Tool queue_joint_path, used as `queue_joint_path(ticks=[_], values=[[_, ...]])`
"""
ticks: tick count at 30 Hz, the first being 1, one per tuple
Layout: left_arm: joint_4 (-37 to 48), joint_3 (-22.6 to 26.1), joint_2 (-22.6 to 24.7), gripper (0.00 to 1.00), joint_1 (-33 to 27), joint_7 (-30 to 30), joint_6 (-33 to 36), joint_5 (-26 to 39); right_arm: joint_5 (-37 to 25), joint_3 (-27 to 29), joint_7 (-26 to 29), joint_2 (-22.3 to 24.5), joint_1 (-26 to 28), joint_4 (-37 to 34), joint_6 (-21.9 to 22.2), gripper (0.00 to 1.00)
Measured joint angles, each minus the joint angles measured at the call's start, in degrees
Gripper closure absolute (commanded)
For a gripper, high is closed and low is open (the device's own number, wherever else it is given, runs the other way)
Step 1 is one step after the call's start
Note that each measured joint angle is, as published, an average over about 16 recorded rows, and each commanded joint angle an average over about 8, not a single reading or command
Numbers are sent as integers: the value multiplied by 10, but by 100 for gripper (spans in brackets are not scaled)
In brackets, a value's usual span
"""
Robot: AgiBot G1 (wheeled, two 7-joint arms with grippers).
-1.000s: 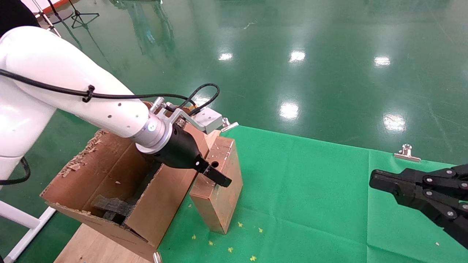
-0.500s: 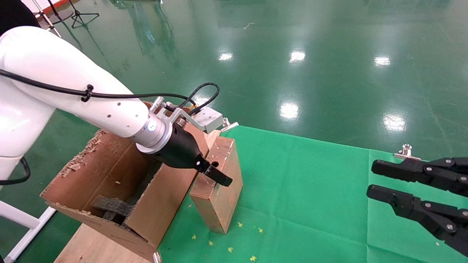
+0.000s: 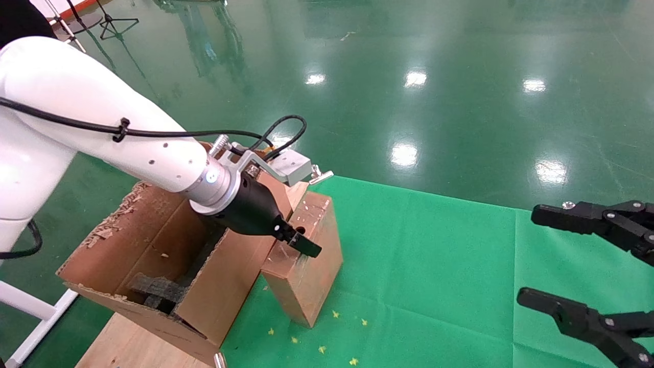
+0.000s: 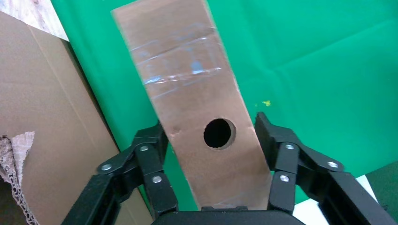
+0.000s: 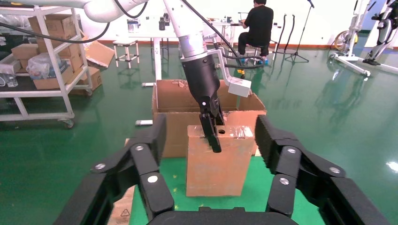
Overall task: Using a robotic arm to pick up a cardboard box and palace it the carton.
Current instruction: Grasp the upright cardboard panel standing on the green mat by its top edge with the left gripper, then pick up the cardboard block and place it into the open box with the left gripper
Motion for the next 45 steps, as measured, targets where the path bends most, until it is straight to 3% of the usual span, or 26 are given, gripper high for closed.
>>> queue_joint_path(ticks=[12,20,27,36,45], values=[[4,-25,-37,100,-37,47,-7,-39,0,0,0,0,0,0,0,0],[29,-84,-114,100,-116,142,-17,-84,0,0,0,0,0,0,0,0],[79,-105,-187,100,-161,239,-23,-57,0,0,0,0,0,0,0,0],[195,-85,-242,100,-115,334,-69,-10,0,0,0,0,0,0,0,0],[315,-72,-242,100,-52,385,-134,-11,0,0,0,0,0,0,0,0]])
